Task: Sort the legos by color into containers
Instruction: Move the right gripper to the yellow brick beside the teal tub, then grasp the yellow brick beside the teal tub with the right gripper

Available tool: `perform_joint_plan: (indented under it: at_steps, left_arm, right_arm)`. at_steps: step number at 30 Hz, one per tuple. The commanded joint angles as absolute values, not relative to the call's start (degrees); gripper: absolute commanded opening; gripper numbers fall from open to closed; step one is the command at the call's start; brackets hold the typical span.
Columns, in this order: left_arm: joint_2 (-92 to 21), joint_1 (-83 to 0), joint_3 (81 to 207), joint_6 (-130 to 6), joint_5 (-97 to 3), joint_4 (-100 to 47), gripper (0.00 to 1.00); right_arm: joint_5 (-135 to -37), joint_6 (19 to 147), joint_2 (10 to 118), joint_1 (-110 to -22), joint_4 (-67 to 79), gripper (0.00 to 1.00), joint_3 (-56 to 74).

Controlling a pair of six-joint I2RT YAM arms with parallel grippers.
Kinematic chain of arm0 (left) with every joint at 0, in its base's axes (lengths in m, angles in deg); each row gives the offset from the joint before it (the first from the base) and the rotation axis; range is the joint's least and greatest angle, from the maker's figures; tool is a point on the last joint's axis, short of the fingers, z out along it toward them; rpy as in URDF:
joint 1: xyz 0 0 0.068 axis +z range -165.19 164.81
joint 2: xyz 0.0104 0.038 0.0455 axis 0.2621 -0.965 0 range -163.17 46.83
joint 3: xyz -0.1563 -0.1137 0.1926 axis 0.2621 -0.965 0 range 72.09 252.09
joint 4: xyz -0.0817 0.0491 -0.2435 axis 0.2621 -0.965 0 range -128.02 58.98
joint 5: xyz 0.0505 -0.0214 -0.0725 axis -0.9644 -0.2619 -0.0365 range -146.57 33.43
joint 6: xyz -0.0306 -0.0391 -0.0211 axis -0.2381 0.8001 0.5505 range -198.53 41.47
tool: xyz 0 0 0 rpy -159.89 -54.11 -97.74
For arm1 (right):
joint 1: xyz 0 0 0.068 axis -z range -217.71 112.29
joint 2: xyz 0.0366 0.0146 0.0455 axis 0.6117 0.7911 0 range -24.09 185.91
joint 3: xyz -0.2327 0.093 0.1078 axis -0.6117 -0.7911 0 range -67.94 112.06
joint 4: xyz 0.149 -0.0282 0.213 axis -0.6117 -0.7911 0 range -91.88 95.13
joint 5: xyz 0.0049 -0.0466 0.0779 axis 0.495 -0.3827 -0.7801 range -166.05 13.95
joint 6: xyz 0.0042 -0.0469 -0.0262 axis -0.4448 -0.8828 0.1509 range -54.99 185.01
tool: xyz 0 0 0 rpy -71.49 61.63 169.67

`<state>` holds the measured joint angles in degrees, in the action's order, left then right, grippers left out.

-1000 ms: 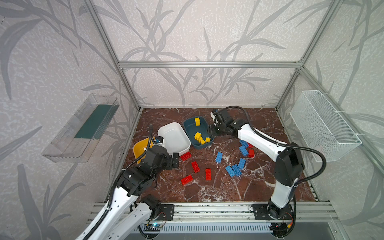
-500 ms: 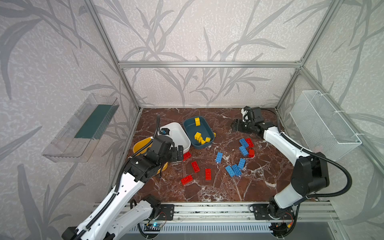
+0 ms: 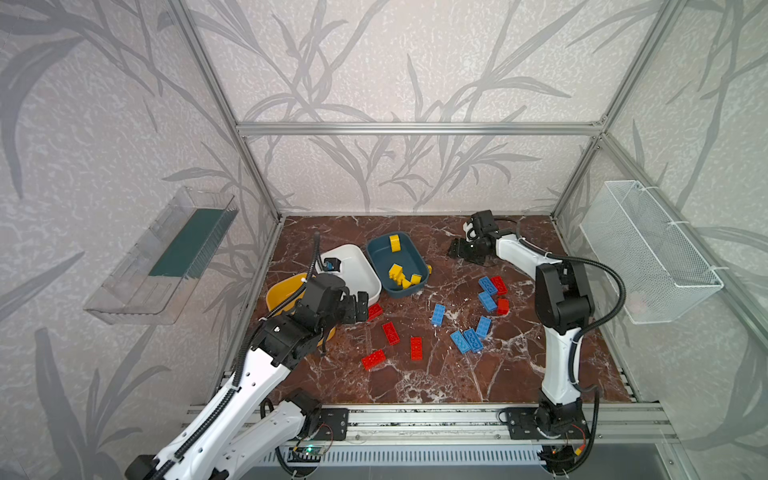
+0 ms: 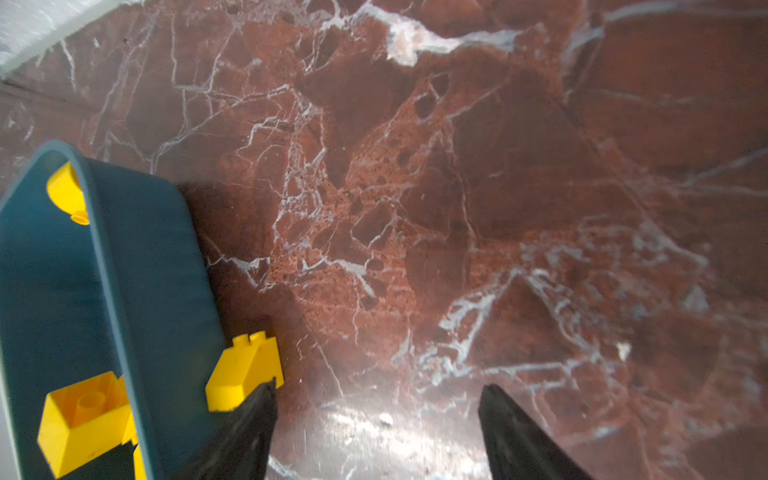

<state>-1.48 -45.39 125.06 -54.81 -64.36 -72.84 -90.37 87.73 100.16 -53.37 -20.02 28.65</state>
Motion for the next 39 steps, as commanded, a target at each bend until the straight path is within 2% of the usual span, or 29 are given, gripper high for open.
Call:
perform_joint_plan:
  at_steps: [1, 13, 22, 31, 39]
  left_arm:
    - [-0.64, -45.0, 124.5, -55.93, -63.34, -71.81, 0.99]
    - [-0.37, -44.21, 124.11, -56.12, -61.08, -71.81, 0.99]
    - [0.3, -44.16, 123.87, -56.13, -61.06, -71.98, 0.99]
    - [1.11, -44.07, 123.69, -56.39, -61.52, -72.08, 0.99]
    - [1.82, -44.08, 123.61, -56.56, -61.86, -72.18, 0.99]
  right_arm:
    - [-89.67, 85.76, 104.3, -54.87, -26.59, 0.78, 35.6]
    - [-86.43, 83.4, 117.47, -59.6, -40.44, 0.73, 56.68]
    - [-84.54, 82.64, 122.53, -61.73, -45.4, 0.68, 64.56]
    - [-84.33, 81.8, 123.05, -62.4, -47.63, 0.63, 63.82]
    - [-82.84, 81.2, 118.0, -62.41, -45.47, 0.59, 55.83]
